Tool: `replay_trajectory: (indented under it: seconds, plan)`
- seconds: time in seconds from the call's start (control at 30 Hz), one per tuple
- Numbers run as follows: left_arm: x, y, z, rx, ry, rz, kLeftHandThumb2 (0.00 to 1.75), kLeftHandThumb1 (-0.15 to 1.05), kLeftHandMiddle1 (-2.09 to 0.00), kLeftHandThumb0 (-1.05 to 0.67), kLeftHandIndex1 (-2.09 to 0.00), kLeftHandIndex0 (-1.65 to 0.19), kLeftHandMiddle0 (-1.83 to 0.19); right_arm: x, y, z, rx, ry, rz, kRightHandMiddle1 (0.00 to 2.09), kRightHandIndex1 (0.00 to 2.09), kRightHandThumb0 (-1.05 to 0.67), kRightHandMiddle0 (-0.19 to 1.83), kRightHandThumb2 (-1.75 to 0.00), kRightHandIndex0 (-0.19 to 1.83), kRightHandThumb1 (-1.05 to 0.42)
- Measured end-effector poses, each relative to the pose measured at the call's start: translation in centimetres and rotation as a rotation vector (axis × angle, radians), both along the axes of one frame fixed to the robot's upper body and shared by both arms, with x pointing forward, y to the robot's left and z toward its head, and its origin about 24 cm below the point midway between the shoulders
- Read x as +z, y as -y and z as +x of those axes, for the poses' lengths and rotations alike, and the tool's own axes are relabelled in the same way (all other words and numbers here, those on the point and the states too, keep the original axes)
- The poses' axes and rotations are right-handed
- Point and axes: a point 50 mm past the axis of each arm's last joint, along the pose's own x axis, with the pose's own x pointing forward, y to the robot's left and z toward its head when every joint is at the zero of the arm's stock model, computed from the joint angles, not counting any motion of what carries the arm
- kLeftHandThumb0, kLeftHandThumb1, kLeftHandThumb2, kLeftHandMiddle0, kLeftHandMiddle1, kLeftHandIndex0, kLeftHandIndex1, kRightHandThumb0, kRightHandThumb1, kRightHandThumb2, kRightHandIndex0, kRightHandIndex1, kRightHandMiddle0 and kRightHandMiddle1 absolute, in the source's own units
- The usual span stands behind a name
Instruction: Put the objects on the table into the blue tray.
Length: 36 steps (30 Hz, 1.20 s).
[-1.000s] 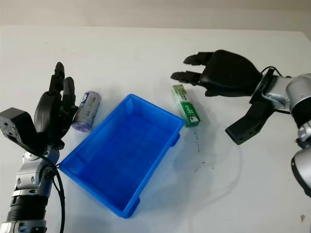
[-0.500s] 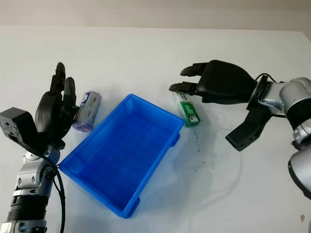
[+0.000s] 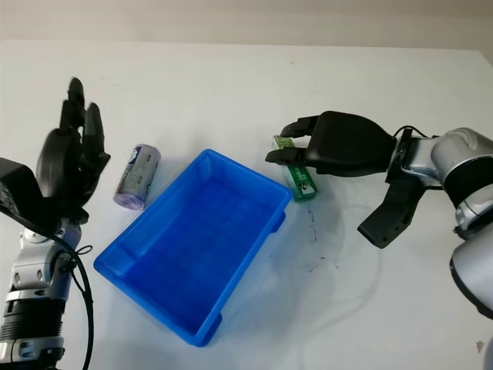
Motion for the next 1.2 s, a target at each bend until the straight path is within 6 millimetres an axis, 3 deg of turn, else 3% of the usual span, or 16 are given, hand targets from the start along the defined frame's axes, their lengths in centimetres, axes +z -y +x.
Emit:
replay_trajectory:
  seconds: [0.07, 0.1, 0.17, 0.2, 0.23, 0.37, 0.47, 0.53, 0.6, 0.67, 0.77, 1.0, 1.2]
  plan:
    - [0.0, 0.0, 0.0, 0.005, 0.000, 0.001, 0.65, 1.05, -0.01, -0.75, 0.00, 0.19, 0.19, -0.2, 0.0, 0.0, 0.004, -0.004, -0.009, 0.29, 0.20, -0.19, 0.46, -0.06, 0.57, -0.91]
    - [0.0, 0.0, 0.0, 0.008, 0.000, 0.001, 0.65, 1.05, -0.02, -0.75, 0.00, 0.19, 0.19, -0.3, 0.0, 0.0, 0.007, -0.006, -0.013, 0.41, 0.37, -0.23, 0.50, -0.06, 0.56, -0.92]
    - [0.0, 0.0, 0.0, 0.011, 0.001, 0.001, 0.65, 1.05, -0.01, -0.75, 0.00, 0.19, 0.19, -0.2, -0.1, 0.0, 0.011, -0.005, -0.020, 0.62, 0.82, -0.26, 0.48, -0.05, 0.41, -0.93]
    - [0.0, 0.0, 0.0, 0.011, 0.003, 0.001, 0.65, 1.05, -0.01, -0.75, 0.00, 0.19, 0.19, -0.2, -0.2, 0.0, 0.015, -0.002, -0.021, 0.82, 1.21, -0.30, 0.49, -0.05, 0.34, -0.94]
    - [0.0, 0.0, 0.0, 0.009, 0.004, 0.002, 0.65, 1.05, 0.00, -0.75, 0.00, 0.19, 0.19, -0.1, -0.2, 0.1, 0.022, 0.004, -0.024, 1.00, 1.42, -0.32, 0.48, -0.05, 0.33, -0.94]
    - [0.1, 0.0, 0.0, 0.006, 0.007, 0.002, 0.65, 1.05, 0.00, -0.74, 0.00, 0.19, 0.19, -0.2, -0.3, 0.2, 0.040, 0.022, -0.041, 1.37, 1.78, -0.36, 0.36, -0.06, 0.29, -0.96]
    - [0.1, 0.0, -0.1, 0.006, 0.010, 0.003, 0.66, 1.05, 0.00, -0.74, 0.00, 0.19, 0.19, -0.2, -0.6, 0.3, 0.042, 0.027, -0.044, 1.43, 2.00, -0.46, 0.39, -0.06, 0.39, -0.98]
    - [0.2, 0.0, -0.1, 0.005, 0.013, 0.004, 0.66, 1.05, 0.00, -0.74, 0.00, 0.19, 0.19, -0.2, -0.6, 0.4, 0.047, 0.049, -0.039, 1.91, 2.07, -0.52, 0.43, -0.14, 0.72, -1.03]
    - [0.3, 0.0, -0.2, 0.004, 0.018, 0.005, 0.66, 1.05, 0.00, -0.73, 0.00, 0.19, 0.19, -0.2, -0.5, 0.4, 0.043, 0.072, -0.034, 2.05, 2.09, -0.56, 0.56, -0.22, 1.00, -1.04]
    - [0.4, 0.0, -0.2, 0.005, 0.017, 0.005, 0.66, 1.05, -0.01, -0.74, 0.00, 0.19, 0.19, -0.2, -0.4, 0.5, 0.034, 0.081, -0.031, 2.08, 2.09, -0.58, 0.62, -0.27, 1.12, -1.05]
    - [0.3, 0.1, -0.1, 0.007, 0.013, 0.004, 0.66, 1.05, -0.01, -0.73, 0.00, 0.19, 0.19, -0.2, -0.4, 0.7, 0.015, 0.097, -0.034, 2.09, 2.09, -0.56, 0.55, -0.29, 1.10, -1.05]
    - [0.3, 0.2, -0.1, -0.007, 0.019, 0.009, 0.66, 1.05, -0.02, -0.73, -0.01, 0.19, 0.19, 0.6, -0.6, 1.1, -0.069, 0.097, 0.082, 2.09, 2.09, -0.53, 0.63, -0.31, 0.95, -1.05]
    - [0.2, 0.3, -0.1, -0.021, 0.015, 0.009, 0.66, 1.05, 0.00, -0.73, 0.00, 0.19, 0.19, 2.5, -0.5, 1.8, -0.164, 0.164, 0.223, 2.09, 2.09, -0.48, 0.66, -0.17, 0.91, -1.05]
